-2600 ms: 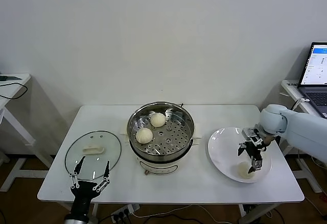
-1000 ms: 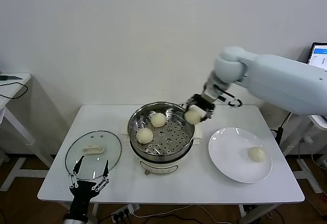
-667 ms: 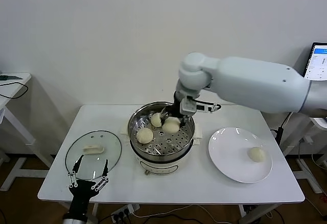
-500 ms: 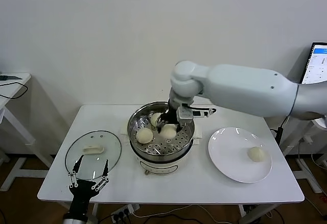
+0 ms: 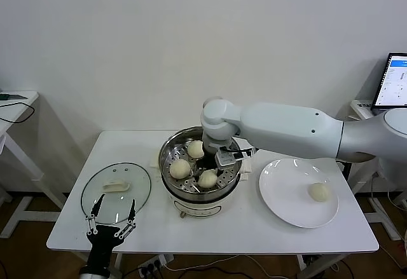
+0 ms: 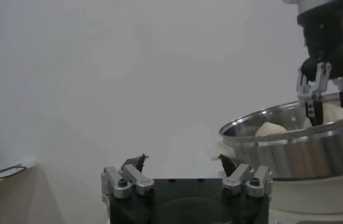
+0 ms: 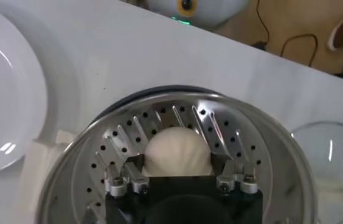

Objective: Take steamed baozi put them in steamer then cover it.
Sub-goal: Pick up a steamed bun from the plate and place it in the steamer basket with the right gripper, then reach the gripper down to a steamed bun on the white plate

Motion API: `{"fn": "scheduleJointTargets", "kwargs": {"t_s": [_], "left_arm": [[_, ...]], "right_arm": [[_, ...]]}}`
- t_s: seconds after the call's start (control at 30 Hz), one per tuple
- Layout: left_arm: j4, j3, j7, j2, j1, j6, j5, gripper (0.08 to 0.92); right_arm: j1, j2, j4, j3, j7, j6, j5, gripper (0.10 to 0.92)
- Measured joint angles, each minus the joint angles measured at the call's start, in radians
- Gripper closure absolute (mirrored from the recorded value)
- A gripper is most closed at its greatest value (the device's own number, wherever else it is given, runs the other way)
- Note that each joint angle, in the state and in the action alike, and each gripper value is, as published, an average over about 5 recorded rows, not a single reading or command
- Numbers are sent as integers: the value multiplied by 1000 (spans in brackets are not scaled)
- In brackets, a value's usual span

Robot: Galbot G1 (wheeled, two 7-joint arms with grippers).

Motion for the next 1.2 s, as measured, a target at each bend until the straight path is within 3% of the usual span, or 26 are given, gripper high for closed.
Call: {"fn": "scheduleJointTargets", "kwargs": {"t_s": [0.37, 0.63, 0.87, 1.2], "left_arm": [[3, 4, -2, 0, 1, -4, 0, 177], [0, 7, -2, -2, 0, -3, 1, 177], [-2, 5, -2, 0, 4, -2, 6, 177], [-12, 17, -2, 7, 10, 0, 10, 177]], "right_arm": [[-13, 6, -6, 20, 6, 4, -26, 214], [36, -72, 15, 90, -15, -33, 45, 203], [70, -248, -24, 131, -71, -254, 250, 203], [7, -479, -218, 154, -140, -574, 433, 203]]}}
